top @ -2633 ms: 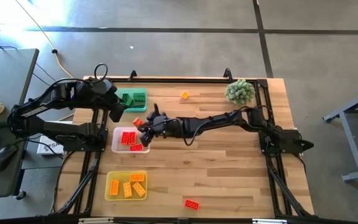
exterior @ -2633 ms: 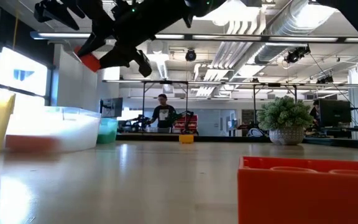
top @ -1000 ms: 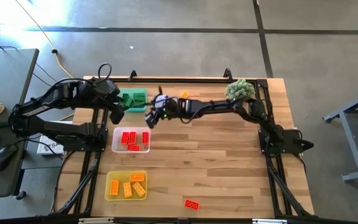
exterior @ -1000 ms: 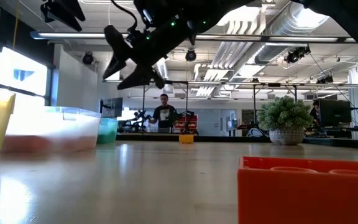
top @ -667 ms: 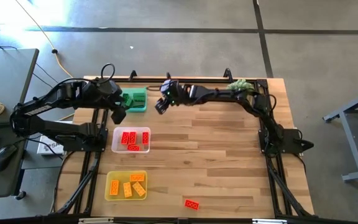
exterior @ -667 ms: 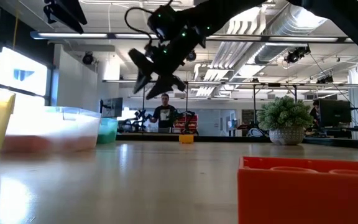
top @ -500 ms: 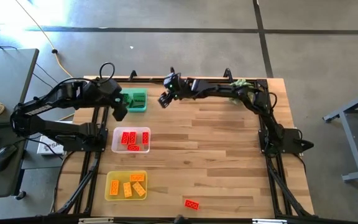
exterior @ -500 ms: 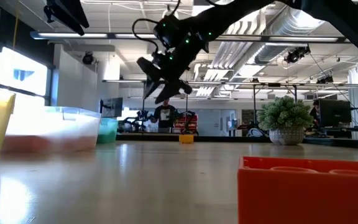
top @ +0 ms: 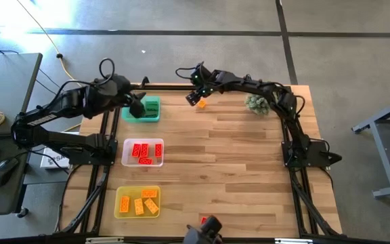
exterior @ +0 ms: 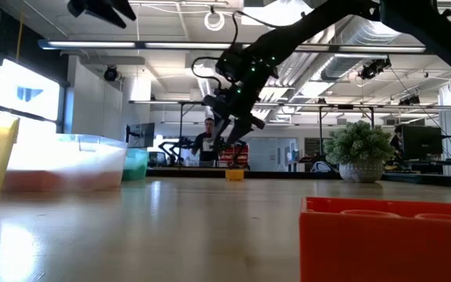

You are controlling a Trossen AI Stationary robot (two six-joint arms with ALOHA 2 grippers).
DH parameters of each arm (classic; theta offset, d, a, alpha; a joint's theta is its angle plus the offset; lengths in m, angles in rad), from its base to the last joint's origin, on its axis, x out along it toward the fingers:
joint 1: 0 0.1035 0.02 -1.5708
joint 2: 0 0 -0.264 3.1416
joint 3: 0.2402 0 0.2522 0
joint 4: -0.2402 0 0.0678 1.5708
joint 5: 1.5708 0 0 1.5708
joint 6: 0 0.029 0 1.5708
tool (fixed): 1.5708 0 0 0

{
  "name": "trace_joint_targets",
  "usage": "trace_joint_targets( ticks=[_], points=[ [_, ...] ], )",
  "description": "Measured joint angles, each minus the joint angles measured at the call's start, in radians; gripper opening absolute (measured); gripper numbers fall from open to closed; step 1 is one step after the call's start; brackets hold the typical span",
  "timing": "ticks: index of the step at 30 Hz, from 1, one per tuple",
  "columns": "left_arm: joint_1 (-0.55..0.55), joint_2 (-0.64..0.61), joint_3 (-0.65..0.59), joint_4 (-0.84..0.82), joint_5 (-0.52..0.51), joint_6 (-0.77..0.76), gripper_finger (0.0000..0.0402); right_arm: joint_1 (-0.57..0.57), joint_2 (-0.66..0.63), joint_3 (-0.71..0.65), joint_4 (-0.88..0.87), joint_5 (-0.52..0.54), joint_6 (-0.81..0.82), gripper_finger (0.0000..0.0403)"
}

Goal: Sort & place blocks by color
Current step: Put the yellow game piece into the yellow bin

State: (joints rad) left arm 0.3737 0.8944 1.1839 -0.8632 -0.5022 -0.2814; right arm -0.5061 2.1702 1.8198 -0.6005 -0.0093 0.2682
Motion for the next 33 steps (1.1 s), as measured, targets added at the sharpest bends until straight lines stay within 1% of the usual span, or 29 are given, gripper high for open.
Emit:
trace_joint_targets(
  ticks=[7, 13, 19, 24, 30, 33],
  points=[
    [0.000, 0.000, 0.000, 0.156, -0.130, 0.072, 0.0202, -0.018, 0.000, 0.000, -0.056, -0.009, -0.092, 0.0232],
    [0.000, 0.000, 0.000, 0.189, -0.201, 0.076, 0.0202, -0.013, 0.015, -0.003, -0.076, -0.032, -0.120, 0.0232],
    [0.000, 0.001, 0.000, 0.189, -0.210, 0.075, 0.0202, -0.004, 0.045, -0.004, -0.078, -0.022, -0.120, 0.0232],
    [0.000, 0.001, 0.000, 0.188, -0.217, 0.075, 0.0202, -0.004, 0.061, -0.004, -0.081, 0.017, -0.120, 0.0232],
    [0.000, 0.001, 0.000, 0.187, -0.219, 0.073, 0.0202, -0.004, 0.078, -0.004, -0.094, 0.018, -0.116, 0.0232],
    [0.000, 0.001, 0.000, 0.187, -0.214, 0.073, 0.0202, -0.004, 0.087, -0.003, -0.071, 0.020, -0.119, 0.0232]
  ],
)
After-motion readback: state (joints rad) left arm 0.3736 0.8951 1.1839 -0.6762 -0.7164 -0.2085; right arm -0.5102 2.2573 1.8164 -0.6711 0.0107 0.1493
